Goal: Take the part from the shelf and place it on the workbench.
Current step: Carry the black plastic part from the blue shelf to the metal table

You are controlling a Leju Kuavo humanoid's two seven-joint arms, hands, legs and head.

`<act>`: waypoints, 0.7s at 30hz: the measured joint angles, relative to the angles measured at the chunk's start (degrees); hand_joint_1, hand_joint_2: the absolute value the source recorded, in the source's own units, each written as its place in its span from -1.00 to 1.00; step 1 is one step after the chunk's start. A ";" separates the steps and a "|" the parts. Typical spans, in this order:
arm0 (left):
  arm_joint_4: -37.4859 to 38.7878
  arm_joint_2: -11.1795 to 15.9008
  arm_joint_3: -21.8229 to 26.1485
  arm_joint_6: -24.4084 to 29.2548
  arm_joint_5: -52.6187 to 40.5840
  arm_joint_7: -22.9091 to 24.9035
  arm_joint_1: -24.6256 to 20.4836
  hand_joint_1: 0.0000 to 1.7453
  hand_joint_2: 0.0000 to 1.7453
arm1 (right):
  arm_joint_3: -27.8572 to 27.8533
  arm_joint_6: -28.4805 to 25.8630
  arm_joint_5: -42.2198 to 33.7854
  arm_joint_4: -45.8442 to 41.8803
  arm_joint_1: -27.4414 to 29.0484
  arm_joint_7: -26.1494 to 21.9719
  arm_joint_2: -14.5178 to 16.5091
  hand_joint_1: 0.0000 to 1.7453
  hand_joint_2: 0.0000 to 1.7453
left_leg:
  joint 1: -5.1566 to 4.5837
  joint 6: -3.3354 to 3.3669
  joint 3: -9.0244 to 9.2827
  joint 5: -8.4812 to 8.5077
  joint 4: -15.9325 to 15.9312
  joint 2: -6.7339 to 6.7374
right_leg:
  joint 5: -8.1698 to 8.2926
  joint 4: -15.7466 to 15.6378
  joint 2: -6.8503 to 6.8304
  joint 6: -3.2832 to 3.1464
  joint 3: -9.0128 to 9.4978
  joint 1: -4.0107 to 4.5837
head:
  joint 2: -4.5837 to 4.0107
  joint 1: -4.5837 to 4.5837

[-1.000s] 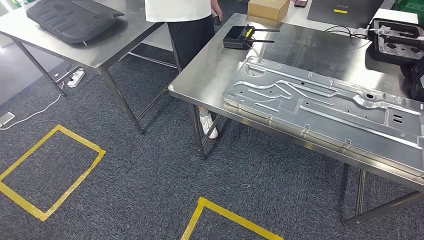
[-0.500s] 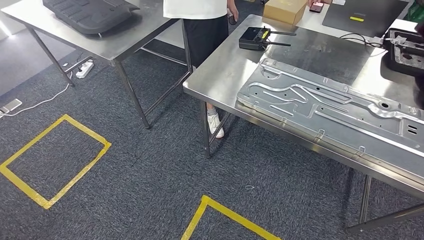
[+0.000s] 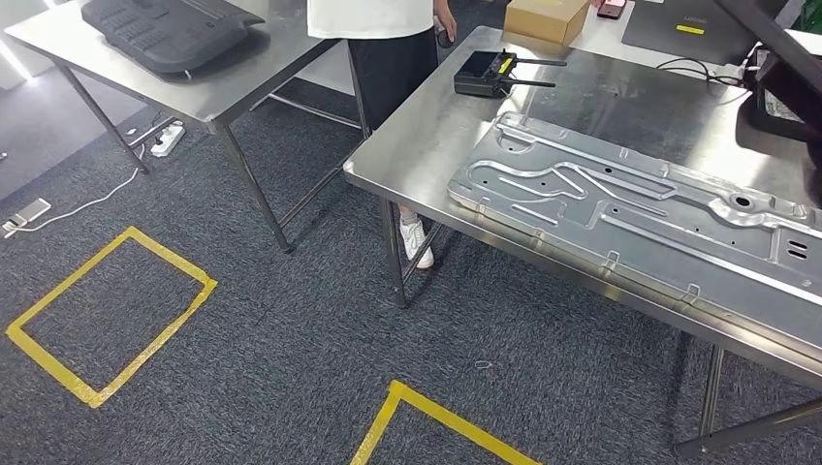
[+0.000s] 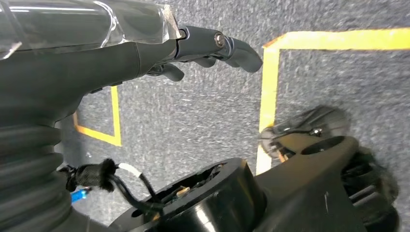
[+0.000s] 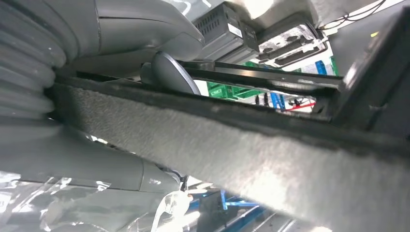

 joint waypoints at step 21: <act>0.00 -0.11 0.02 -0.33 0.20 0.06 0.13 -1.00 1.00 | 3.19 0.45 1.01 -0.22 -1.36 0.04 -1.08 1.00 1.00 | -0.12 2.37 2.69 4.53 -7.27 -0.21 | -4.65 13.26 0.03 2.19 -6.51 0.15 | 0.00 0.11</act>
